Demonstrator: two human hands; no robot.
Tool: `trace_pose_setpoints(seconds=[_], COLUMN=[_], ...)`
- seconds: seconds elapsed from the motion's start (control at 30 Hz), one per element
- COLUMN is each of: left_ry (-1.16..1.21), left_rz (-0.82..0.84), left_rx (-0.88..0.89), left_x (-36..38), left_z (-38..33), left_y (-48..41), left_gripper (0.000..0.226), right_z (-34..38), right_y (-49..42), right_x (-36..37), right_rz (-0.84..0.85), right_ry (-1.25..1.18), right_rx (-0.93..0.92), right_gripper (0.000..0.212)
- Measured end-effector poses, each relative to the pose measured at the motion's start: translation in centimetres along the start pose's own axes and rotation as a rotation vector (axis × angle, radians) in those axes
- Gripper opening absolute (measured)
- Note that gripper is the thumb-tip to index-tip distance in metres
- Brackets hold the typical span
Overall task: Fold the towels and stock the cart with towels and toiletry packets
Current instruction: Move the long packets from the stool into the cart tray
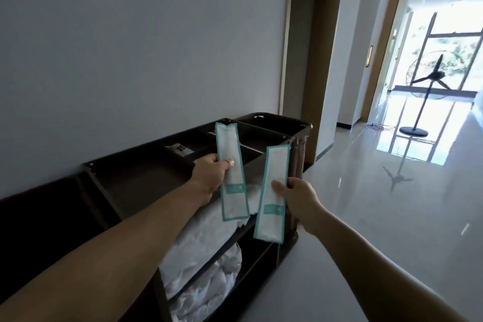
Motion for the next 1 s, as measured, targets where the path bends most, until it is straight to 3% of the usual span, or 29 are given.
trace_pose_setpoints(seconds=[0.2,0.33,0.57,0.83,1.0], left_ry=[0.039,0.118,0.131,0.072,0.012], left_rz=[0.039,0.054,0.000,-0.240,-0.420], left_rx=[0.002,0.002,-0.018,-0.053,-0.042], left_x=[6.7,10.1,12.5,11.2,10.0], left_z=[0.0,-0.5,-0.9,1.0,1.8], left_y=[-8.1,-14.9,-25.0,-32.5,-35.1], left_gripper=[0.003,0.012,0.007,0.007,0.005], right_z=[0.0,1.3,4.3,4.6,2.2], right_y=[-8.5,-16.1,-28.6,-41.2,-47.5], right_x=[-2.3,-3.2,-2.5,2.2,6.8], right_rz=[-0.055,-0.089,-0.137,0.033,0.274], right_ry=[0.021,0.060,0.108,0.129,0.178], right_rx=[-0.024,-0.068,-0.179,-0.219,-0.179], right_gripper=[0.010,0.010,0.011,0.011,0.012])
Point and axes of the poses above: each hand's wrist, its own y-axis away from the middle knuckle, its own x-axis out of the palm, z = x × y, the point moved 8 cm from there along -y, towards the middle knuckle, and after that the axes turned 4 degrees about -z, right-handed, at the moved point
